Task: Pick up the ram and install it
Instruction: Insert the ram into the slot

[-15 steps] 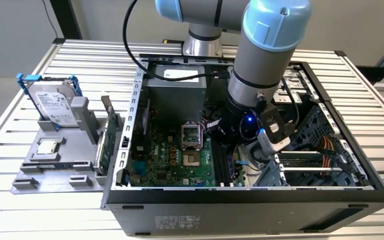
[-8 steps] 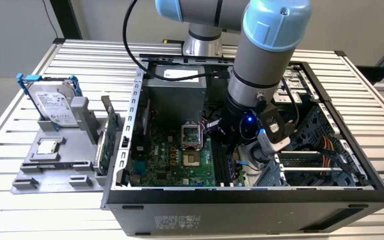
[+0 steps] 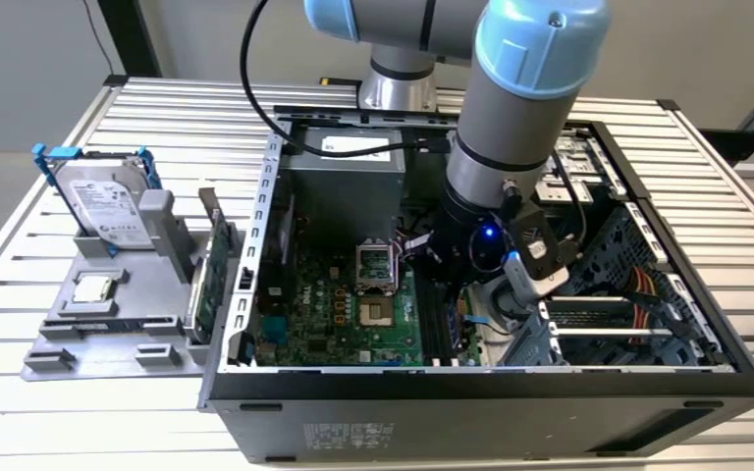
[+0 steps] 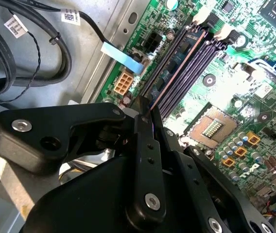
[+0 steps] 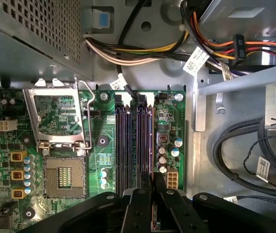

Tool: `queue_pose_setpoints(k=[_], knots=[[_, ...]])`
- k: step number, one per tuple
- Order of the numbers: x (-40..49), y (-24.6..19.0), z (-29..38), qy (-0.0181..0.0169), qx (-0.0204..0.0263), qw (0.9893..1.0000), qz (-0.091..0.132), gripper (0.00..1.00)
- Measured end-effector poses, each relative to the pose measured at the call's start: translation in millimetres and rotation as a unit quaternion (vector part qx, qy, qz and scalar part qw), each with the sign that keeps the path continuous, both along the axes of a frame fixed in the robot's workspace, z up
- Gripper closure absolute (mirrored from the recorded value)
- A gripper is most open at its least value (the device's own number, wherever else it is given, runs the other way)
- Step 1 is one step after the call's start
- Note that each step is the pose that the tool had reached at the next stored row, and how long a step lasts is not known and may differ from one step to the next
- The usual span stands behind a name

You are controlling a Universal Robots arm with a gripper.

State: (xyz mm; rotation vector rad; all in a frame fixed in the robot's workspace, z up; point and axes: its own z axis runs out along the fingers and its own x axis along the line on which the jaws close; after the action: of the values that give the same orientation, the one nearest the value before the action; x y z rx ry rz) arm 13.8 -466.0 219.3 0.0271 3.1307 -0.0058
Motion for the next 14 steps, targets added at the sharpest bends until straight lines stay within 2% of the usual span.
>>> queue_pose_setpoints(k=[3, 10, 14], knots=[[0.0, -0.2, 0.1, 0.0, 0.0, 1.0, 0.0, 1.0], [0.1, -3.6, 0.1, 0.0, 0.0001, 1.0, 0.0, 1.0], [0.2, -3.6, 0.0, 0.0, 0.0001, 1.0, 0.0, 1.0]])
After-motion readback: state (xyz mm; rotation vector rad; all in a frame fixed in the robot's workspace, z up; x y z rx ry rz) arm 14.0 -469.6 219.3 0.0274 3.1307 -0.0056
